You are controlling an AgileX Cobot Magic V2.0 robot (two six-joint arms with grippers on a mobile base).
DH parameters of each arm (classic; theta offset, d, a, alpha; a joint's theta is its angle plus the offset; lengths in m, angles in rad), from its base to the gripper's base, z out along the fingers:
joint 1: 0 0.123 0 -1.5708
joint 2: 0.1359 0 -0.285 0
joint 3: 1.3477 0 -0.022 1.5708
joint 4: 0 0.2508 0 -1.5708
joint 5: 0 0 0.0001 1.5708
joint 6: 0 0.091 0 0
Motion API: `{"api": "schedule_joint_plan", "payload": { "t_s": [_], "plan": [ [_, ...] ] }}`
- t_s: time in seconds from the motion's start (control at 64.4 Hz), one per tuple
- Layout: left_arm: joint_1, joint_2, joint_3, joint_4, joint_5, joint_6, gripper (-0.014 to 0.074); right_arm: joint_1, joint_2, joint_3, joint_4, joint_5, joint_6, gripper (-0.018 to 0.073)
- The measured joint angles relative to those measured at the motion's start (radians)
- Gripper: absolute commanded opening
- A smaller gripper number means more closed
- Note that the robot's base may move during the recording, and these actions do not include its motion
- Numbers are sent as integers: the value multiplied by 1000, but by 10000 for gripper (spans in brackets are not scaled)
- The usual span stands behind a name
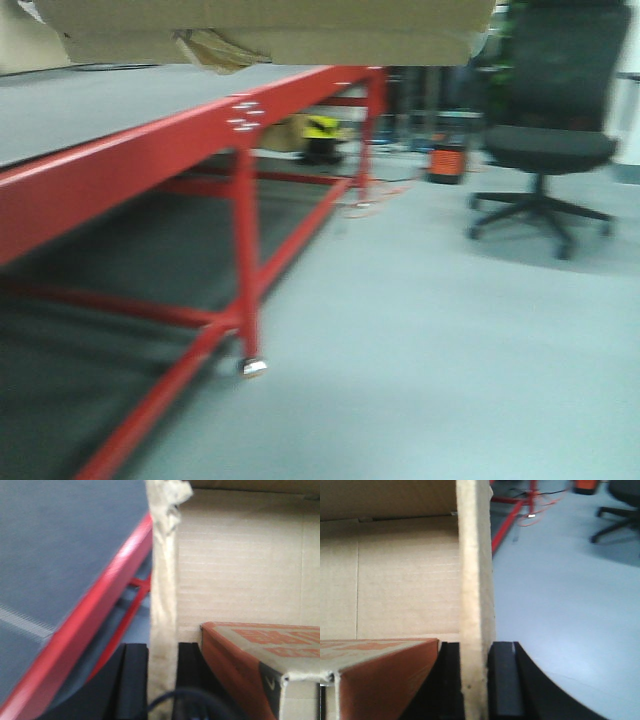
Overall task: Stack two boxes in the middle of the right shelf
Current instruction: 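Hold the box stack with both grippers while driving to the steel shelf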
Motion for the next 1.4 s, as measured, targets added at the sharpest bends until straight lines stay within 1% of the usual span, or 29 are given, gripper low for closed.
{"api": "schedule_joint_plan", "payload": {
  "t_s": [1.398],
  "plan": [
    [-3, 0, 0, -1, 2, 0, -111, 0, -2, 0, -2, 0, 0, -151]
  ]
}}
